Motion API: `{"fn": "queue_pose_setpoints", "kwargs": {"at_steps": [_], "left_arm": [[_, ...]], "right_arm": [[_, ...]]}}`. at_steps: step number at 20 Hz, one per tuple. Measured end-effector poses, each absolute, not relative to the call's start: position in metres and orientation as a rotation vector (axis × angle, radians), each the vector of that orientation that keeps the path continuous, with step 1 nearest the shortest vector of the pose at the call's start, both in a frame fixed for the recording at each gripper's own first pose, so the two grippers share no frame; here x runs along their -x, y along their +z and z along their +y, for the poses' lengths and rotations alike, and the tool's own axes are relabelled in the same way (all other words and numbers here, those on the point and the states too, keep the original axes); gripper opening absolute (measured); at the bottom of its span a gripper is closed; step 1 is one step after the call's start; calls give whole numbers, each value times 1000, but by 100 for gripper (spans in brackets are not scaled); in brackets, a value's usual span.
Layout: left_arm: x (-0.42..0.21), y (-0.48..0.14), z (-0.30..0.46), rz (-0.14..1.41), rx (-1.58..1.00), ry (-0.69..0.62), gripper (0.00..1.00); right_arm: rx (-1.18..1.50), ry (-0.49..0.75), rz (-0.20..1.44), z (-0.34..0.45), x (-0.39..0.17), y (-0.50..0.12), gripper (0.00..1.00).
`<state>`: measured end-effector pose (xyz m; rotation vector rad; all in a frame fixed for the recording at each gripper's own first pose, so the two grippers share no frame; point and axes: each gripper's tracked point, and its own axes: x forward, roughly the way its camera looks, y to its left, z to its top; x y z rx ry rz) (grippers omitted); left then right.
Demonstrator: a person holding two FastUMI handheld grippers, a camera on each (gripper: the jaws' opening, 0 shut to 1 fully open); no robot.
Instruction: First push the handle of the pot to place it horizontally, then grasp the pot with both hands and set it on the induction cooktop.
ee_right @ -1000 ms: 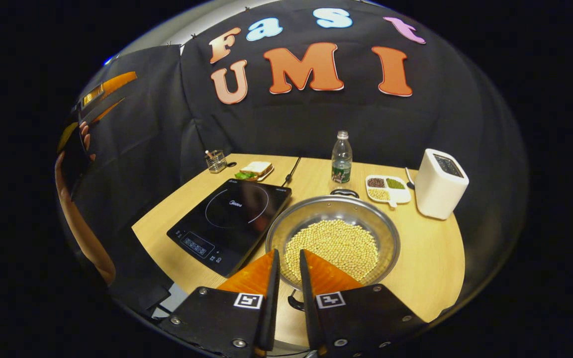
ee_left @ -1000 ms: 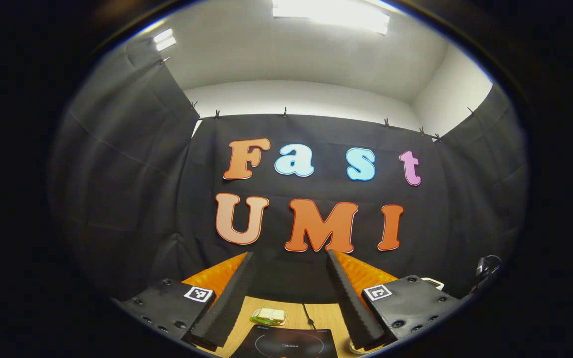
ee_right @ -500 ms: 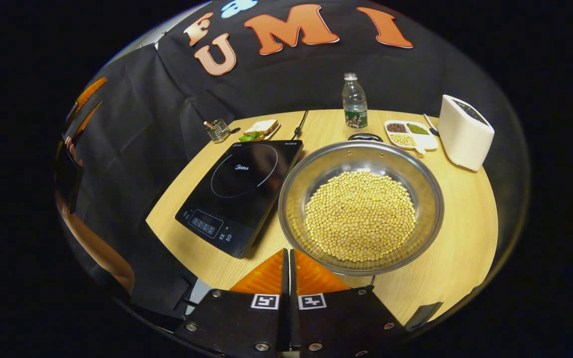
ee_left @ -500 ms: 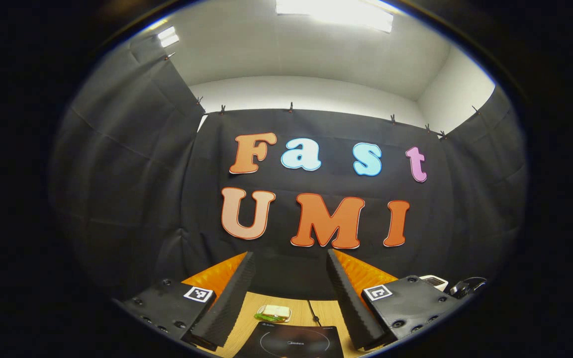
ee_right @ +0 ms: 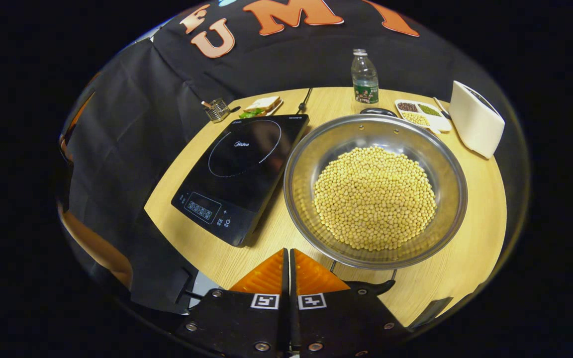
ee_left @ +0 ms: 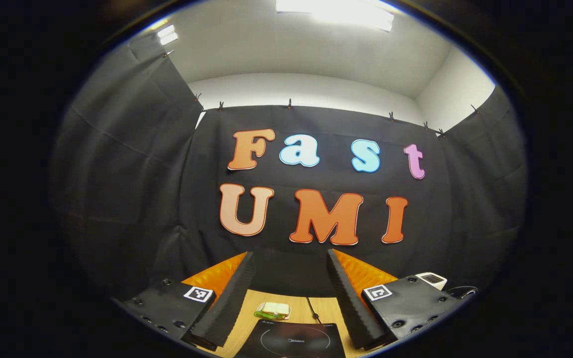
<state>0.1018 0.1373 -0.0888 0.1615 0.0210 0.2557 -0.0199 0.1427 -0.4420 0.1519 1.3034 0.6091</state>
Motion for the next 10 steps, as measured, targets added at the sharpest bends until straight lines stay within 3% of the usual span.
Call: {"fn": "queue_pose_setpoints", "kwargs": {"at_steps": [10], "left_arm": [[-106, -85, 145, 6, -180, 265, 96]], "right_arm": [[-272, 565, 1456, 145, 33, -473, 0]]}}
